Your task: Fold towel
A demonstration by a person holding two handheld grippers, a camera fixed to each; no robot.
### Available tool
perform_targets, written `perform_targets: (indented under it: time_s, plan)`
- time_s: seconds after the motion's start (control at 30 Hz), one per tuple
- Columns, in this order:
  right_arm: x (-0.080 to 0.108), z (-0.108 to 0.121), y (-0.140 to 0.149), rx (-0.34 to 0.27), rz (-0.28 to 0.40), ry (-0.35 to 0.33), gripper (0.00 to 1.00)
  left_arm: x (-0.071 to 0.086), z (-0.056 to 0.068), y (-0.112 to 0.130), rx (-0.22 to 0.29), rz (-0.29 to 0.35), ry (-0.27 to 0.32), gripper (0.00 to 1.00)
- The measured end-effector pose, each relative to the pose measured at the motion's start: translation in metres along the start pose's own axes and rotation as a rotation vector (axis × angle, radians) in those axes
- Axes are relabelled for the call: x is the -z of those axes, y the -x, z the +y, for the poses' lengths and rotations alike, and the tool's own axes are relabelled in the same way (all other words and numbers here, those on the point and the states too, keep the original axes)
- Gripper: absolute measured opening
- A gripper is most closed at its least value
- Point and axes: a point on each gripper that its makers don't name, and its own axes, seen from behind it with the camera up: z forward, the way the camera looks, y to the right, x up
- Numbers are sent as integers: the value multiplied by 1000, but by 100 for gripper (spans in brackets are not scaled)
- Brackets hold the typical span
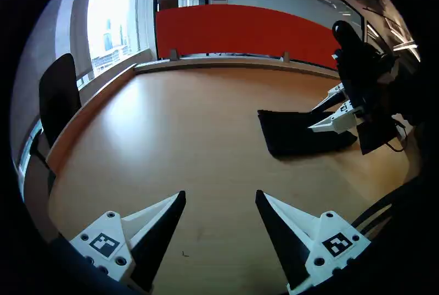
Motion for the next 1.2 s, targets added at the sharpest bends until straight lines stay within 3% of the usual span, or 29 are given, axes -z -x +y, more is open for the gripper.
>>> perform_targets:
  time_s: [0.6, 1.2]
  plan:
    - [13, -4, 10, -7, 3, 4, 91, 3, -3, -3, -10, 5, -2, 94]
    - [44, 4, 55, -51, -19, 36, 91, 2, -2, -5, -16, 1, -1, 94]
